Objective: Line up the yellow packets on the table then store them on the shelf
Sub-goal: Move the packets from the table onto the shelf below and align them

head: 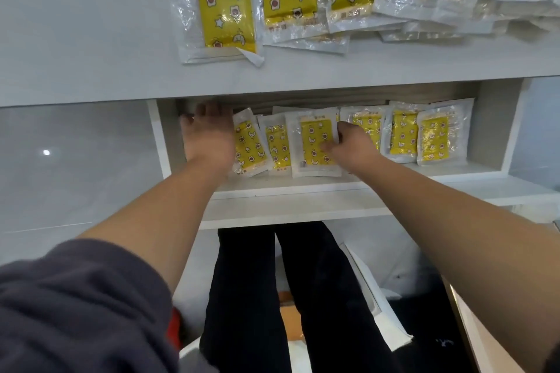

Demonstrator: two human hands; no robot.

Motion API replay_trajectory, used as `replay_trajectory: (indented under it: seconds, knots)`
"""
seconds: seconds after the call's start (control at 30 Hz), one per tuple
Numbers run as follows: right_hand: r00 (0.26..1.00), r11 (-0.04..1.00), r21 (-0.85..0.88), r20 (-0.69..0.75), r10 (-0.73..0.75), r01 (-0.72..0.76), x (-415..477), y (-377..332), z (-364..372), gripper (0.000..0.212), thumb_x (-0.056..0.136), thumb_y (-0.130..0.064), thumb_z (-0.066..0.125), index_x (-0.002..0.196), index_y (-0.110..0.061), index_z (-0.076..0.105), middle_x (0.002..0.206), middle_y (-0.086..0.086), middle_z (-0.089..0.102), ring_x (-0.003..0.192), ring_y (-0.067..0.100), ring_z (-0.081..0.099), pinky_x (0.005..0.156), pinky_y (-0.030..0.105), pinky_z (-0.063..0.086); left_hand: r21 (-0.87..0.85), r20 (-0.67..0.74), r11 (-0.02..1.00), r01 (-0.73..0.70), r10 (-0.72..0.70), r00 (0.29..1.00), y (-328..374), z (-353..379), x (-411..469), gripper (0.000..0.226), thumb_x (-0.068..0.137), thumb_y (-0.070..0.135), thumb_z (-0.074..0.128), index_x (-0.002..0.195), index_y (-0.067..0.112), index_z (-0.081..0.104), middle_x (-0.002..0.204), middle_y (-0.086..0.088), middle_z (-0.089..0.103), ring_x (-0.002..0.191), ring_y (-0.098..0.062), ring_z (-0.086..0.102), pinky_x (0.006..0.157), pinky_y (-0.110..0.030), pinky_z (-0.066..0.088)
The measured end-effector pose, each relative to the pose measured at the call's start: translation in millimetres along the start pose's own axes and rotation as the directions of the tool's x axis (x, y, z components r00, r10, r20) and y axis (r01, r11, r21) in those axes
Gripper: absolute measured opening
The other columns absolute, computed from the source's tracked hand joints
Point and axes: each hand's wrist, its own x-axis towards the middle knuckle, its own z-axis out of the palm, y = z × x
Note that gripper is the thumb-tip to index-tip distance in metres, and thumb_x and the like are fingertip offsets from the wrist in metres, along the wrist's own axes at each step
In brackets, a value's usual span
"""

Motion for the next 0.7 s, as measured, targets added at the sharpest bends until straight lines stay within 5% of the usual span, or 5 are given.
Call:
replay_trajectory:
  seconds: [0.13,0.33,0.43,0.53,0.7]
  knots:
    - [0.997,0.998,0.042,-0.042,0.058,-0.056,-0.2,22.6,-16.7,0.017,0.089,-0.019,0.064,0.092,-0.002,0.058,0.087,0.015,0.063,0.082,0.030,0.060,0.072,0.035,0.050,0.028,-0.011,0.999,-0.041,0.042,0.999,7.7,-5.2,7.0,0.033,0.086,0.004,0.058,0.114,0.021,0.057,0.109,-0.010,0.062,0.108,-0.031,0.054,0.096,-0.044,0.034]
    - [0.986,0.988,-0.080,-0.106,0.125,-0.134,5.6,38.9,-26.7,0.029,0.092,-0.019,0.061,0.069,-0.014,0.043,0.069,0.003,0.048,0.065,0.018,0.047,0.051,0.026,0.034,-0.166,0.030,0.980,-0.106,0.113,0.993,20.5,-2.5,11.1,0.044,0.089,0.014,0.056,0.132,0.018,0.046,0.135,-0.013,0.044,0.125,-0.033,0.041,0.098,-0.045,0.034]
    - [0.976,0.969,-0.177,-0.159,0.146,-0.173,2.6,35.8,-26.0,0.015,0.090,-0.022,0.062,0.099,-0.012,0.055,0.100,0.008,0.057,0.082,0.025,0.055,0.066,0.029,0.041,-0.214,0.034,0.976,-0.046,0.054,0.998,26.8,-13.9,-2.3,0.053,0.087,0.017,0.057,0.137,0.013,0.040,0.136,-0.017,0.041,0.124,-0.036,0.040,0.097,-0.045,0.037]
    - [0.973,0.956,-0.216,-0.160,0.166,-0.199,-14.4,21.9,-32.2,0.039,0.091,-0.022,0.058,0.127,-0.010,0.050,0.125,0.014,0.048,0.101,0.031,0.057,0.079,0.035,0.047,-0.299,-0.012,0.947,-0.112,0.114,0.993,30.1,-32.6,-27.8,0.040,0.088,0.018,0.055,0.127,0.014,0.054,0.128,-0.015,0.051,0.116,-0.034,0.047,0.093,-0.044,0.042]
    - [0.989,0.990,-0.135,-0.146,0.029,-0.049,-64.0,-16.1,-48.6,0.036,0.091,-0.020,0.055,0.126,-0.013,0.057,0.128,0.009,0.057,0.107,0.028,0.059,0.090,0.036,0.049,-0.610,-0.078,0.780,-0.140,0.116,0.990,25.1,-90.7,-79.7,0.021,0.092,0.017,0.051,0.108,0.016,0.064,0.108,0.000,0.064,0.101,-0.021,0.058,0.085,-0.038,0.049]
